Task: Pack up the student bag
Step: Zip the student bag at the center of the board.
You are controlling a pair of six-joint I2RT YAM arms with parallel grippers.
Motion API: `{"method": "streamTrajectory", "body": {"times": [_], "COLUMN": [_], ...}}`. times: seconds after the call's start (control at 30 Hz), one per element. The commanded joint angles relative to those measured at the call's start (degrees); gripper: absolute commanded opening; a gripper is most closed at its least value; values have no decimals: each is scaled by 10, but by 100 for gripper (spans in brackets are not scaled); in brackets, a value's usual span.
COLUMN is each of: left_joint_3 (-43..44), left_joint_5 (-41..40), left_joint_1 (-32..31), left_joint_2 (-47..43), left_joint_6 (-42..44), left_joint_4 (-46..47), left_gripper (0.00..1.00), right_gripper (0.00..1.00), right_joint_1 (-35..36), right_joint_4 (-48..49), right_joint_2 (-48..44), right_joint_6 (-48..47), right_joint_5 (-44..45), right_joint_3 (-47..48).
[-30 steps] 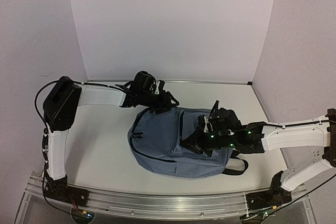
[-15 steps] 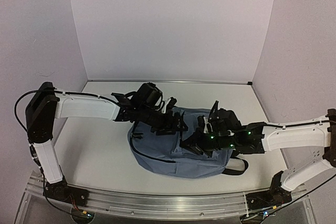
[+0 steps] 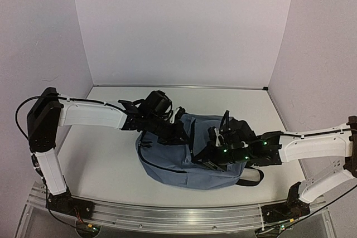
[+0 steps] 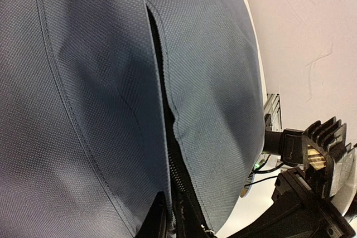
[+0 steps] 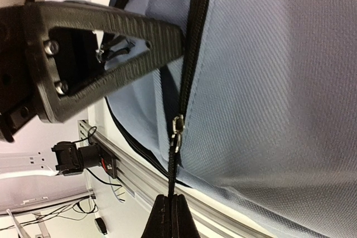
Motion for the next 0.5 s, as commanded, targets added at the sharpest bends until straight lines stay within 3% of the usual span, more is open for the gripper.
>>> {"method": "streamTrajectory", "body": {"times": [0.0, 0.47], "left_joint_3": [-1, 13], "left_joint_5": [-28, -66], "left_joint_1": [3, 4], "left_joint_2": [-17, -22], "left_joint_6": [14, 37], "left_joint_4": [-4, -29], "left_gripper": [3, 0], "right_gripper": [0, 0], "right_joint_1": [18, 45], "right_joint_4": [-44, -94], "right_joint_2": [-15, 10], "right_joint_6": [-24, -42], "right_joint_5": [-26, -28], "right_joint_3": [22, 32]}}
